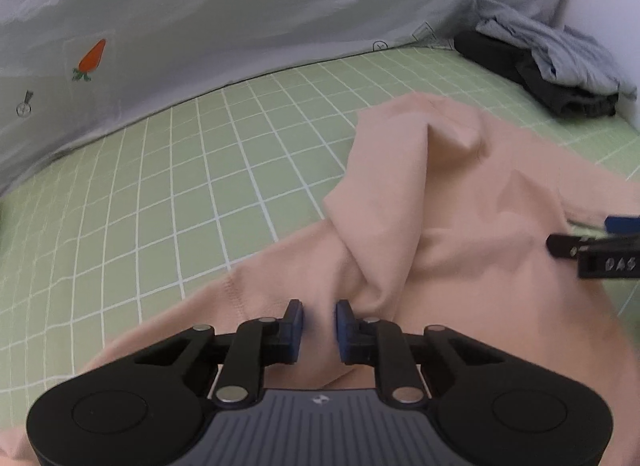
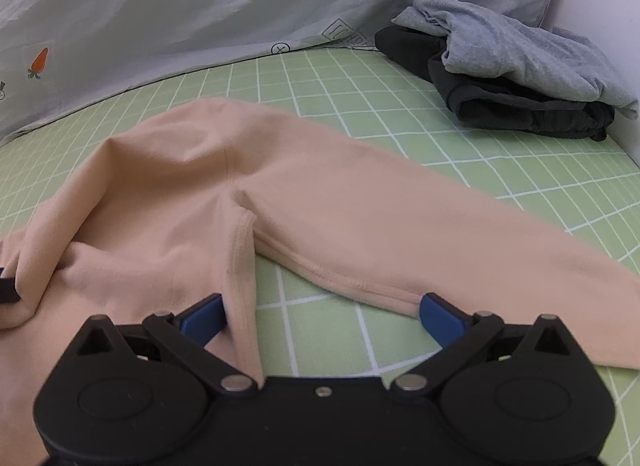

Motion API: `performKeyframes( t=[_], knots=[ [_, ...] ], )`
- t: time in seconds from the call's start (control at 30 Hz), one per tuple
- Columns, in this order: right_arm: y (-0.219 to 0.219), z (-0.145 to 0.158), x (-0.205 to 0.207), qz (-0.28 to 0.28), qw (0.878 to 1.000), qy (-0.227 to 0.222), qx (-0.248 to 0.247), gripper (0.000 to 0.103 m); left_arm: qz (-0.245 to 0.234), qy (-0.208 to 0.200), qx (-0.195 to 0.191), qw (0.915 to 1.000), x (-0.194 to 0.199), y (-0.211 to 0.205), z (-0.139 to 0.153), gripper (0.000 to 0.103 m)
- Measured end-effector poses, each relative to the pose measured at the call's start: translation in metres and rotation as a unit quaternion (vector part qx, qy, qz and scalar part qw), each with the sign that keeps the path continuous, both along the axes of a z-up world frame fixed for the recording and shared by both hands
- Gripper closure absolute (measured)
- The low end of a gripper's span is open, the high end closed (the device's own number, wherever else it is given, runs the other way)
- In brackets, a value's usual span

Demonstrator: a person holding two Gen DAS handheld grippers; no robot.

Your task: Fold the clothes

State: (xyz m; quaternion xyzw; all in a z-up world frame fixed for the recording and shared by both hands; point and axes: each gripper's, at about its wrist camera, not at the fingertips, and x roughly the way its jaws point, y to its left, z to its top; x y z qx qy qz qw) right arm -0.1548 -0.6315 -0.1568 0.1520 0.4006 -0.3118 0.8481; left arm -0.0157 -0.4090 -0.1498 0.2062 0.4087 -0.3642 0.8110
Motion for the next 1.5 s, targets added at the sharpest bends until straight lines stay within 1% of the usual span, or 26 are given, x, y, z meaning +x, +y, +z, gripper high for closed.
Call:
performKeyframes(
  t=[0.1,0.13,0.2,0.27,0.47,0.53,0.57,0.63,0.77,0.83,0.87,0.9,0.93,0.97,1.0,1.03,1.07,1.1,1.13,1.23,1.27,1.33,1.37,1.43,1.47,1.5],
  knots=[
    [0.000,0.000,0.000,0.000,1.000,-0.001,-0.001,0.000,0.015,0.006,-0.024,0.9996,0.006,0.007,0.013,0.078],
    [0.000,0.000,0.000,0.000,1.000,-0.001,-0.001,0.000,0.025,0.007,-0.033,0.9991,0.010,0.010,0.019,0.069],
    [0.000,0.001,0.000,-0.001,1.000,-0.001,-0.001,0.000,0.044,0.005,-0.051,0.9977,0.017,0.018,0.030,0.060],
    [0.000,0.001,0.000,-0.001,1.000,-0.001,-0.001,0.000,0.054,0.006,-0.061,0.9967,0.025,0.022,0.035,0.060],
    [0.002,0.000,0.000,-0.008,1.000,-0.007,-0.004,0.000,0.034,0.031,-0.038,0.9982,0.047,0.014,0.018,0.059],
    [0.002,0.000,0.000,-0.010,1.000,-0.008,-0.006,0.000,0.028,0.040,-0.031,0.9984,0.054,0.011,0.012,0.048],
    [0.002,0.000,0.000,-0.010,1.000,-0.009,-0.006,0.000,0.024,0.044,-0.027,0.9984,0.058,0.010,0.009,0.045],
    [0.002,0.000,0.000,-0.010,1.000,-0.010,-0.007,0.000,0.018,0.052,-0.020,0.9983,0.065,0.007,0.003,0.036],
    [0.002,-0.001,-0.002,-0.010,1.000,-0.013,-0.010,0.000,-0.037,0.057,0.004,0.9977,0.072,-0.012,-0.007,0.035],
    [0.003,-0.001,-0.002,-0.011,1.000,-0.014,-0.011,0.000,-0.044,0.065,0.006,0.9969,0.075,-0.015,-0.011,0.036],
    [0.003,-0.002,-0.002,-0.011,1.000,-0.013,-0.011,0.000,-0.045,0.070,0.006,0.9965,0.076,-0.016,-0.012,0.036],
    [0.003,-0.002,-0.002,-0.012,1.000,-0.013,-0.011,0.000,-0.044,0.079,0.001,0.9959,0.078,-0.015,-0.013,0.040],
    [0.003,-0.002,-0.002,-0.013,1.000,-0.013,-0.011,0.000,-0.042,0.092,-0.008,0.9948,0.080,-0.013,-0.014,0.045],
    [0.003,-0.002,-0.002,-0.015,1.000,-0.014,-0.011,0.000,-0.040,0.105,-0.016,0.9935,0.081,-0.011,-0.014,0.055],
    [0.003,-0.002,-0.001,-0.017,1.000,-0.015,-0.013,0.000,-0.036,0.112,-0.024,0.9928,0.082,-0.008,-0.014,0.075],
    [0.003,-0.002,-0.001,-0.019,1.000,-0.016,-0.014,0.000,-0.030,0.114,-0.033,0.9924,0.082,-0.005,-0.014,0.088],
    [0.004,-0.003,-0.001,-0.021,1.000,-0.017,-0.015,0.000,-0.025,0.114,-0.038,0.9924,0.082,-0.003,-0.013,0.089],
    [0.004,-0.003,-0.001,-0.022,0.999,-0.017,-0.016,0.000,-0.020,0.111,-0.041,0.9927,0.081,-0.001,-0.011,0.092],
    [0.004,-0.003,-0.001,-0.024,0.999,-0.018,-0.016,0.000,-0.014,0.103,-0.043,0.9937,0.081,0.001,-0.007,0.095],
    [0.004,-0.003,0.000,-0.027,0.999,-0.018,-0.017,0.000,0.011,0.063,-0.047,0.9968,0.082,0.007,0.008,0.095],
    [0.004,-0.003,0.000,-0.027,0.999,-0.018,-0.017,0.000,0.019,0.042,-0.048,0.9978,0.083,0.009,0.016,0.095],
    [0.004,-0.003,-0.001,-0.027,0.999,-0.018,-0.017,0.000,0.038,-0.018,-0.041,0.9983,0.091,0.014,0.032,0.095],
    [0.004,-0.003,-0.001,-0.027,0.999,-0.017,-0.017,0.000,0.047,-0.048,-0.037,0.9970,0.095,0.017,0.039,0.095],
    [0.004,-0.004,-0.001,-0.027,0.999,-0.017,-0.017,0.000,0.066,-0.109,-0.028,0.9914,0.103,0.021,0.055,0.095],
    [0.004,-0.004,-0.001,-0.027,0.999,-0.017,-0.017,0.000,0.076,-0.117,-0.028,0.9899,0.109,0.024,0.058,0.095],
    [0.004,-0.004,-0.001,-0.027,0.999,-0.016,-0.016,0.000,0.085,-0.108,-0.030,0.9900,0.117,0.026,0.058,0.095]
  ],
)
